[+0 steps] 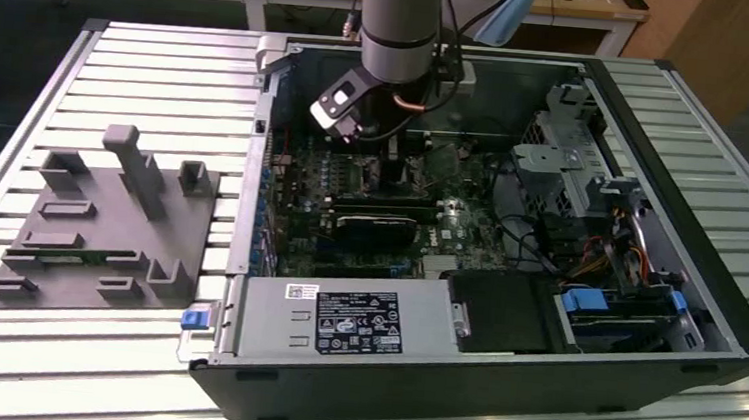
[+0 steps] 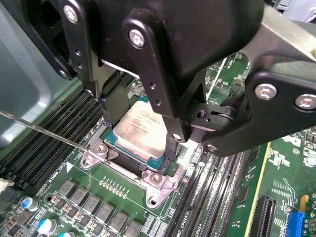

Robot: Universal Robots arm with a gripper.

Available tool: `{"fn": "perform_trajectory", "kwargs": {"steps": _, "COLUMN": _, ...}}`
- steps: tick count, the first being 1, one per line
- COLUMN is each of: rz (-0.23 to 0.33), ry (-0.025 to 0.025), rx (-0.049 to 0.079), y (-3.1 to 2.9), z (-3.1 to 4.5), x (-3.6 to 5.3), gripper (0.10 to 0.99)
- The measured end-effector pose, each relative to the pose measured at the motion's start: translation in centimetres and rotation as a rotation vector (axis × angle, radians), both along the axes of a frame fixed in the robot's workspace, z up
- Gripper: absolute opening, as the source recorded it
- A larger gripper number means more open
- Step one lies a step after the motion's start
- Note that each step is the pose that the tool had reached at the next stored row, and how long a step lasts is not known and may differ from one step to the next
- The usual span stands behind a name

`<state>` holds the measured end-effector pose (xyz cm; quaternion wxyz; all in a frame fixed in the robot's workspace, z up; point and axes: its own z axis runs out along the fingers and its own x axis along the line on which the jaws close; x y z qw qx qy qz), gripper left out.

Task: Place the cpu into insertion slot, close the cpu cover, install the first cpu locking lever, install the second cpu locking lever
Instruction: 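Place the cpu into insertion slot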

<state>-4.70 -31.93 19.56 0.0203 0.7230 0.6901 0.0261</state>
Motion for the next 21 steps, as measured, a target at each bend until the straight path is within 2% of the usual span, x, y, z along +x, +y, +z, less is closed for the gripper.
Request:
{"fn": "perform_trajectory", "kwargs": {"steps": 14, "rz": 0.011, "ry": 0.0001, "rx": -0.003, "y": 0.08, "z": -0.28, "x": 0.16, "gripper": 0.537}}
{"fn": "perform_trajectory", "kwargs": {"steps": 21, "rz": 0.011, "ry": 0.0, "rx": -0.003, "y": 0.08, "z": 0.0, "x": 0.16, "gripper": 0.537}}
